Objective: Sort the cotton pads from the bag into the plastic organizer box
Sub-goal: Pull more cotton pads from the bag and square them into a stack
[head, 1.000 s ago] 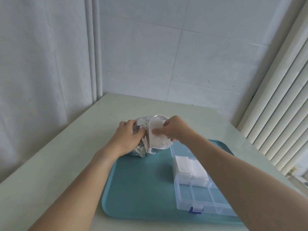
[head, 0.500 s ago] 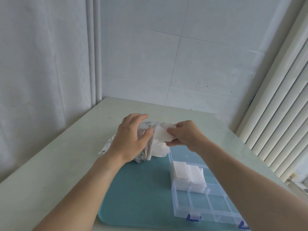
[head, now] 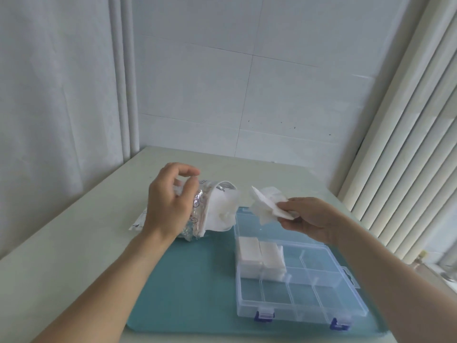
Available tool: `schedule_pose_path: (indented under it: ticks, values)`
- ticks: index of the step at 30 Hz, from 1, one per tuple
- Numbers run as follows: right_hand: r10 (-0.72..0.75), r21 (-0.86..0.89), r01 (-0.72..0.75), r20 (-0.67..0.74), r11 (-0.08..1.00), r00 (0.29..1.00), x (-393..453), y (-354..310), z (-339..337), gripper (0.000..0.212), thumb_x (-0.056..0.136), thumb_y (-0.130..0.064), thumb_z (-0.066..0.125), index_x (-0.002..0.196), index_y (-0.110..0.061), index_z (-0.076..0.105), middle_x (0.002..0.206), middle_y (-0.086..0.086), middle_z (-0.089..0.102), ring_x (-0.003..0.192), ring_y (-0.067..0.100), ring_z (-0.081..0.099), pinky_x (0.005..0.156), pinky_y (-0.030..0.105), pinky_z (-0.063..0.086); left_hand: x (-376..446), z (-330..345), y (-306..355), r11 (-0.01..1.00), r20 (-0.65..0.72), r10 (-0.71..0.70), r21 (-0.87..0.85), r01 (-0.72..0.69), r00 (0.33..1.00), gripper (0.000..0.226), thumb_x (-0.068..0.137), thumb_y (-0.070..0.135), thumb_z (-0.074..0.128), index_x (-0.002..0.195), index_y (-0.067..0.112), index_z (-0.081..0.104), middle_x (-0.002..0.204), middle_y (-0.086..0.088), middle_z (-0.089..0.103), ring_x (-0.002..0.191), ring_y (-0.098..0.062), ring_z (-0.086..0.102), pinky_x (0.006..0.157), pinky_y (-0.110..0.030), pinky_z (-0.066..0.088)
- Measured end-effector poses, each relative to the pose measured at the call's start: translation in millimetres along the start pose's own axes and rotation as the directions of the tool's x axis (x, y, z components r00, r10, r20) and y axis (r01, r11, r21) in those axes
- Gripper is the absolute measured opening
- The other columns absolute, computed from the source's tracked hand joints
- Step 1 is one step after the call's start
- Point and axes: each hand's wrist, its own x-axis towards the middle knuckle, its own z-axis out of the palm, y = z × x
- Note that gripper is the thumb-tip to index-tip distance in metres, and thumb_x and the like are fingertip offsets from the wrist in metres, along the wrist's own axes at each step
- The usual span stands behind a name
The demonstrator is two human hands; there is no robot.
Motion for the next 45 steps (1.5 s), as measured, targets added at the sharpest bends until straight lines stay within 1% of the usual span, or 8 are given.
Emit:
schedule_pose_path:
  ticks: [7, 11, 15, 19, 29, 33, 39, 45]
  values:
    - [-0.062, -0.323, 0.115, 0.169, 0.939, 0.984, -15.3, -4.9, -36.1, 0.019, 0.098, -0.013, 0.063, 0.111, -0.001, 0.067, 0.086, 0.014, 0.071, 0.064, 0.022, 0.065, 0.056, 0.029, 0.055, 9.0, 57.9, 45.0, 0.987, 0.438, 0.108, 0.060, -0.149, 0.892, 0.021, 0.091, 0.021, 0.058, 0.110, 0.022, 0.066, 0.110, 0.016, 0.061, 0.106, 0.001, 0.054, 0.084, -0.008, 0.038]
    - [-0.179, -0.776, 0.282, 0.218, 0.564, 0.959, -15.7, -13.4, -35.0, 0.019, 0.098, -0.032, 0.062, 0.112, -0.020, 0.065, 0.099, 0.012, 0.074, 0.073, 0.023, 0.066, 0.071, 0.033, 0.056, 29.0, 94.8, 62.9, 0.979, 0.686, -0.031, 0.167, -0.116, 0.727, 0.034, 0.098, 0.032, 0.057, 0.132, 0.028, 0.057, 0.136, 0.019, 0.050, 0.120, 0.010, 0.041, 0.092, 0.000, 0.026]
    - [-0.276, -0.850, 0.404, 0.320, 0.339, 0.906, -12.5, -20.6, -33.4, 0.025, 0.101, -0.034, 0.055, 0.126, -0.039, 0.057, 0.095, -0.010, 0.068, 0.076, -0.001, 0.063, 0.076, 0.016, 0.049, 38.7, 124.3, 57.5, 0.954, 0.817, -0.212, 0.292, -0.069, 0.536, 0.041, 0.088, 0.051, 0.067, 0.124, 0.033, 0.062, 0.125, 0.016, 0.062, 0.119, -0.002, 0.055, 0.103, -0.025, 0.042]
    - [-0.360, -0.815, 0.426, 0.289, 0.393, 0.887, -4.9, -25.6, -34.5, 0.011, 0.102, -0.034, 0.054, 0.113, -0.032, 0.057, 0.077, -0.009, 0.054, 0.051, -0.004, 0.050, 0.047, 0.012, 0.034, 34.9, 133.0, 39.9, 0.963, 0.845, -0.255, 0.265, 0.048, 0.470, 0.035, 0.081, 0.045, 0.078, 0.110, 0.029, 0.066, 0.105, 0.004, 0.072, 0.098, -0.015, 0.068, 0.094, -0.041, 0.054]
    - [-0.335, -0.493, 0.384, 0.189, 0.780, 0.923, 25.4, -29.0, -36.6, 0.028, 0.090, -0.026, 0.074, 0.111, -0.010, 0.062, 0.093, 0.012, 0.072, 0.064, 0.027, 0.071, 0.061, 0.039, 0.062, 33.8, 138.6, 9.2, 0.860, 0.688, -0.359, -0.018, 0.509, 0.631, 0.028, 0.084, 0.004, 0.076, 0.111, 0.005, 0.069, 0.106, -0.012, 0.075, 0.098, -0.029, 0.071, 0.083, -0.041, 0.060]
    - [-0.364, -0.403, 0.408, 0.184, 0.819, 0.913, 34.5, -32.6, -34.0, 0.022, 0.089, -0.015, 0.075, 0.104, -0.001, 0.067, 0.083, 0.012, 0.072, 0.064, 0.023, 0.071, 0.057, 0.033, 0.060, 34.1, 139.1, 8.9, 0.797, 0.711, -0.366, -0.093, 0.596, 0.600, 0.018, 0.088, 0.010, 0.070, 0.106, 0.010, 0.067, 0.094, -0.010, 0.075, 0.078, -0.024, 0.071, 0.051, -0.033, 0.057]
    - [-0.255, -0.297, 0.315, 0.222, 0.901, 0.941, 43.0, -28.0, -37.7, 0.020, 0.092, -0.011, 0.071, 0.109, -0.002, 0.070, 0.088, 0.011, 0.072, 0.072, 0.021, 0.068, 0.056, 0.028, 0.055, 36.6, 138.0, 0.4, 0.666, 0.789, -0.405, -0.092, 0.740, 0.462, 0.021, 0.092, 0.008, 0.064, 0.112, 0.003, 0.063, 0.085, -0.007, 0.066, 0.071, -0.016, 0.059, 0.047, -0.022, 0.042]
    - [-0.125, -0.098, 0.149, 0.219, 0.984, 0.968, 52.0, -15.4, -32.4, 0.025, 0.094, -0.023, 0.067, 0.111, -0.005, 0.072, 0.090, 0.006, 0.075, 0.076, 0.019, 0.070, 0.063, 0.030, 0.057, 39.9, 141.3, -2.7, 0.644, 0.675, -0.524, -0.085, 0.760, 0.519, 0.032, 0.091, 0.003, 0.065, 0.120, -0.008, 0.060, 0.088, -0.013, 0.066, 0.057, -0.014, 0.059, 0.036, -0.018, 0.031]
